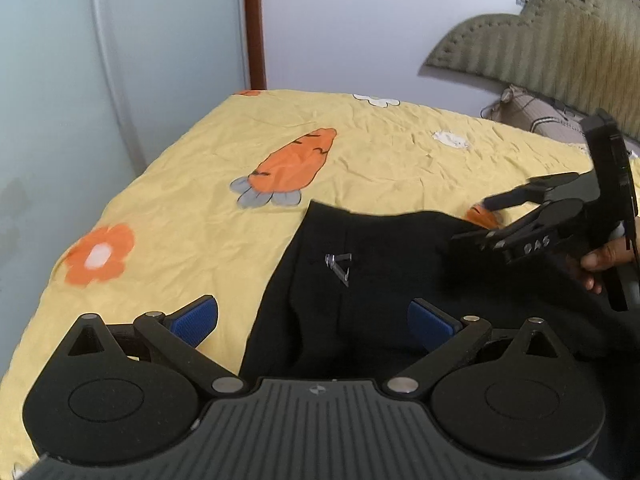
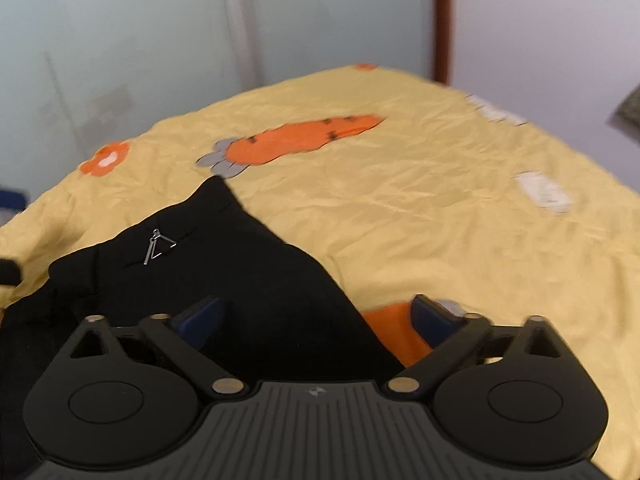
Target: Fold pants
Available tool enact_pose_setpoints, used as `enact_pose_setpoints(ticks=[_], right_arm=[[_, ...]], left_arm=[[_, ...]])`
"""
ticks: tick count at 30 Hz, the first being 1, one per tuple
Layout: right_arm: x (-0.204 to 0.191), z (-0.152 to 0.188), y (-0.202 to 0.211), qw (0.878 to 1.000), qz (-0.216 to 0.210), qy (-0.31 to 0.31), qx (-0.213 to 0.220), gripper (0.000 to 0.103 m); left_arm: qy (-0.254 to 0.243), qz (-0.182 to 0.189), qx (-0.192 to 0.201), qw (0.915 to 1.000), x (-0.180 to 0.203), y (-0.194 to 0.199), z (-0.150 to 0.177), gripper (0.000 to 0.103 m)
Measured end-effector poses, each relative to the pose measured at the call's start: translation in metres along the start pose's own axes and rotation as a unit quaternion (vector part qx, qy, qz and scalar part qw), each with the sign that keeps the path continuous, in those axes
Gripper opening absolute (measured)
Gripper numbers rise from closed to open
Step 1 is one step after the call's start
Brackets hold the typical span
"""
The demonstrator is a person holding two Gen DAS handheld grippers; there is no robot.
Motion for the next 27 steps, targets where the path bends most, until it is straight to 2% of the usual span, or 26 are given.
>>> enact_pose_setpoints(ticks=[3, 5, 6, 7, 10, 11, 13, 18, 20, 22, 24, 25, 26, 27], right_arm=[[0.002, 0.003, -0.019, 0.999, -0.019, 0.009, -0.041, 0.057], [-0.004, 0.001, -0.021, 0.999, -0.024, 0.027, -0.038, 0.038], [-0.007, 0.001, -0.020, 0.998, -0.024, 0.037, -0.036, 0.021], [-0.011, 0.001, -0.016, 0.998, -0.013, 0.050, -0.030, 0.014], [-0.027, 0.006, -0.002, 0.994, 0.031, 0.108, -0.010, 0.011], [-0.033, 0.008, 0.001, 0.991, 0.047, 0.127, -0.003, 0.011], [-0.050, 0.013, 0.011, 0.982, 0.076, 0.173, 0.015, 0.011], [-0.091, 0.026, 0.029, 0.949, 0.139, 0.278, 0.048, 0.011], [-0.100, 0.029, 0.034, 0.941, 0.149, 0.298, 0.055, 0.011], [-0.106, 0.031, 0.040, 0.935, 0.157, 0.313, 0.063, 0.011], [-0.109, 0.032, 0.044, 0.929, 0.165, 0.324, 0.066, 0.011], [-0.110, 0.032, 0.045, 0.929, 0.166, 0.325, 0.067, 0.011], [-0.111, 0.033, 0.047, 0.928, 0.166, 0.325, 0.069, 0.011], [-0.111, 0.033, 0.048, 0.929, 0.166, 0.325, 0.069, 0.011]], left_arm=[[-0.019, 0.001, -0.006, 0.9998, 0.006, -0.020, -0.019, 0.102], [-0.021, 0.018, -0.021, 0.9994, 0.012, -0.035, -0.030, 0.102], [-0.016, 0.030, -0.032, 0.9989, 0.014, -0.042, -0.034, 0.102], [-0.003, 0.036, -0.048, 0.9982, 0.015, -0.050, -0.037, 0.100], [0.056, 0.083, -0.097, 0.9902, 0.020, -0.073, -0.044, 0.096], [0.084, 0.103, -0.117, 0.9843, 0.021, -0.081, -0.045, 0.092], [0.132, 0.126, -0.143, 0.9727, 0.023, -0.094, -0.048, 0.091], [0.191, 0.163, -0.198, 0.9475, 0.033, -0.122, -0.048, 0.083], [0.227, 0.169, -0.211, 0.9355, 0.033, -0.131, -0.046, 0.081], [0.244, 0.172, -0.217, 0.9294, 0.035, -0.138, -0.046, 0.079], [0.259, 0.170, -0.222, 0.9245, 0.035, -0.143, -0.046, 0.073], [0.265, 0.172, -0.223, 0.9223, 0.036, -0.146, -0.046, 0.064], [0.270, 0.171, -0.224, 0.9207, 0.035, -0.148, -0.045, 0.049], [0.277, 0.165, -0.224, 0.9197, 0.033, -0.148, -0.043, 0.041]])
Point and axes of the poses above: each gripper's, at about its wrist camera, not at the fingertips, and y roughly against the way its jaws point, x to its right, z to its underside, the point moved 9 cm from there along -y, roughly the way its jaws point
